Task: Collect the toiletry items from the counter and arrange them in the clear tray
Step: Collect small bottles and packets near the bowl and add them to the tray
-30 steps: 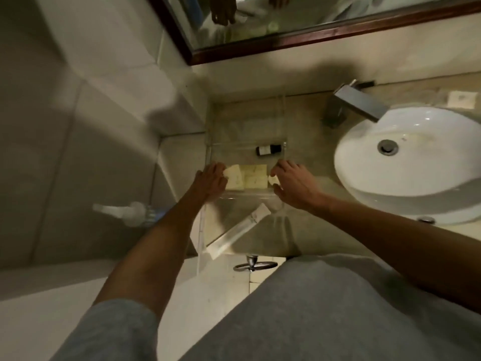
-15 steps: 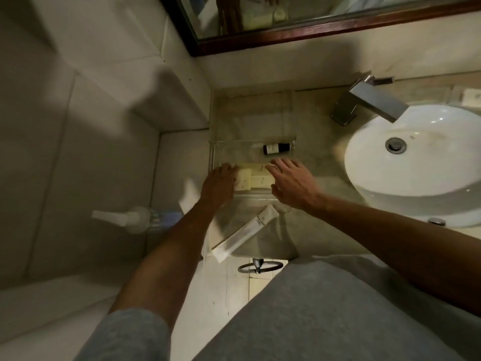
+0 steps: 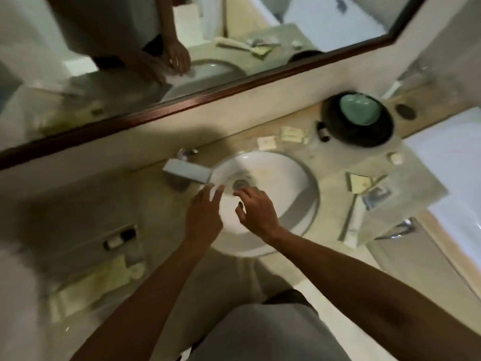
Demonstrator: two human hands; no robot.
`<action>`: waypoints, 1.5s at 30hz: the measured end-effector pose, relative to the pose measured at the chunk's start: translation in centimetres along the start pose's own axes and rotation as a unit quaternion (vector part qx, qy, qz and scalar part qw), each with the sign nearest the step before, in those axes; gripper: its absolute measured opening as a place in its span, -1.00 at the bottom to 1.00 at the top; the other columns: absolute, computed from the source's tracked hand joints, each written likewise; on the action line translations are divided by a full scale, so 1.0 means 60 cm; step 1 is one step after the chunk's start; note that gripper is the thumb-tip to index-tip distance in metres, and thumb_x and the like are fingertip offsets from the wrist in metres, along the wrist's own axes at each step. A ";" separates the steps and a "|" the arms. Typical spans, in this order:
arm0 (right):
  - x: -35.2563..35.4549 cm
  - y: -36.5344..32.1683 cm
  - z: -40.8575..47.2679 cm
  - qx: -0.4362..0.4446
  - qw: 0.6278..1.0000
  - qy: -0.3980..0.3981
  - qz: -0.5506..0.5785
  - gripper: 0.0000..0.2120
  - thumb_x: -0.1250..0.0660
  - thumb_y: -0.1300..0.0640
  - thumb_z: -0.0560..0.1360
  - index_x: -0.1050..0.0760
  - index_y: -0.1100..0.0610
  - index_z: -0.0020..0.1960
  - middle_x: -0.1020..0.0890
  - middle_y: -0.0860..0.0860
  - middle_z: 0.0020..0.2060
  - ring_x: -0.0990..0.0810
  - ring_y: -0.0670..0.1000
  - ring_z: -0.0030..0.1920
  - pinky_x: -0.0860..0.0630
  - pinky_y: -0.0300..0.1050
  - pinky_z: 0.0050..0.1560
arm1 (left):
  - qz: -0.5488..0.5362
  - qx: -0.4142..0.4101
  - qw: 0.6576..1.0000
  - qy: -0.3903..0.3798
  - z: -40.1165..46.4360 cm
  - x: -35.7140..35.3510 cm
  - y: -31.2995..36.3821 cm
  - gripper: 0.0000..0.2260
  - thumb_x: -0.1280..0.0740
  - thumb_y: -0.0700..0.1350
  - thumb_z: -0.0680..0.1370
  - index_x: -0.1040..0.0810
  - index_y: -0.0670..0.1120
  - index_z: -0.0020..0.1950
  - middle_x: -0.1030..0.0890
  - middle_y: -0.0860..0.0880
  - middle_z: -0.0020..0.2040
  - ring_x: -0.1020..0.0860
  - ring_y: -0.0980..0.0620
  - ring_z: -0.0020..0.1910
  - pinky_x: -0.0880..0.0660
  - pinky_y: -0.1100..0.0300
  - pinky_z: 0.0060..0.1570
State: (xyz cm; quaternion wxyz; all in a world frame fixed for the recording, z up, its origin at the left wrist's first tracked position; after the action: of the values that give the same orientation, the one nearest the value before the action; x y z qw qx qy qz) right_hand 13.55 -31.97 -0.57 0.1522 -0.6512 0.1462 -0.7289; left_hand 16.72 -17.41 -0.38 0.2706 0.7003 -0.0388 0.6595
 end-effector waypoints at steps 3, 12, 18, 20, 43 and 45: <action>0.065 0.139 0.015 -0.068 0.997 -0.009 -0.047 -0.59 -0.35 0.17 0.34 -0.56 0.14 0.18 -0.61 0.10 0.12 -0.55 0.14 0.08 -0.48 0.01 0.09 | -0.027 -0.045 0.998 -0.020 0.094 -0.043 0.137 -0.31 -0.33 -0.34 0.30 -0.37 -0.06 0.44 -0.42 -0.16 0.40 -0.41 -0.16 0.34 -0.39 -0.01 0.26; 0.165 0.469 0.070 -0.187 0.976 -0.059 -0.091 -0.58 -0.40 0.07 0.43 -0.46 0.10 0.26 -0.54 0.08 0.18 -0.53 0.09 0.06 -0.50 -0.03 0.02 | 0.016 -0.051 0.995 -0.080 0.305 -0.169 0.354 -0.39 -0.35 -0.23 0.36 -0.35 -0.10 0.42 -0.46 -0.14 0.31 -0.49 -0.15 0.20 -0.46 0.02 0.08; 0.225 0.643 0.003 -0.178 0.980 -0.068 -0.056 -0.57 -0.36 0.20 0.42 -0.49 0.12 0.29 -0.52 0.12 0.23 -0.51 0.15 0.17 -0.50 0.06 0.09 | -0.005 -0.120 0.987 -0.105 0.381 -0.253 0.461 -0.42 -0.40 -0.13 0.43 -0.31 -0.06 0.43 -0.45 -0.11 0.34 -0.45 -0.12 0.27 -0.44 -0.01 0.21; 0.251 0.692 -0.041 -0.153 0.979 -0.106 -0.081 -0.54 -0.37 0.21 0.40 -0.50 0.13 0.30 -0.53 0.13 0.24 -0.51 0.16 0.18 -0.49 0.06 0.12 | -0.005 -0.185 0.974 -0.133 0.376 -0.285 0.506 -0.42 -0.35 -0.04 0.50 -0.25 -0.06 0.48 -0.37 -0.11 0.42 -0.36 -0.11 0.38 -0.36 -0.02 0.29; 0.265 0.629 0.043 0.029 0.998 -0.025 -0.043 -0.80 -0.48 0.18 0.33 -0.51 0.10 -0.09 -0.56 0.07 -0.11 -0.51 0.11 -0.11 -0.44 -0.07 -0.14 | -0.094 -0.269 0.954 -0.093 0.361 -0.246 0.512 -0.65 -0.23 0.11 0.59 -0.51 -0.10 0.23 -0.58 -0.05 0.08 -0.51 0.01 -0.02 -0.47 0.11 -0.09; 0.250 0.621 0.059 0.041 0.994 -0.057 -0.078 -0.82 -0.46 0.16 0.36 -0.53 0.11 -0.06 -0.56 0.09 -0.05 -0.50 0.12 -0.04 -0.50 0.01 -0.09 | -0.022 -0.312 0.944 -0.105 0.359 -0.248 0.492 -0.60 -0.25 0.08 0.55 -0.47 -0.10 0.31 -0.54 -0.08 0.23 -0.48 -0.05 0.16 -0.48 0.03 0.05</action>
State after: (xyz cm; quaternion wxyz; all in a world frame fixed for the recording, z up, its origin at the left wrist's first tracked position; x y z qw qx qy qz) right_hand 16.68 -72.16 -1.95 0.1292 -0.6947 0.0557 -0.7054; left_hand 22.14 -56.30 -4.43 0.4842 0.6468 -0.2552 0.5312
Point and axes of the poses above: each hand's wrist, its own z-axis towards the middle knuckle, its own x-axis out of the back of the hand, y = z × x, the point moved 5 cm from there along z, towards the middle knuckle
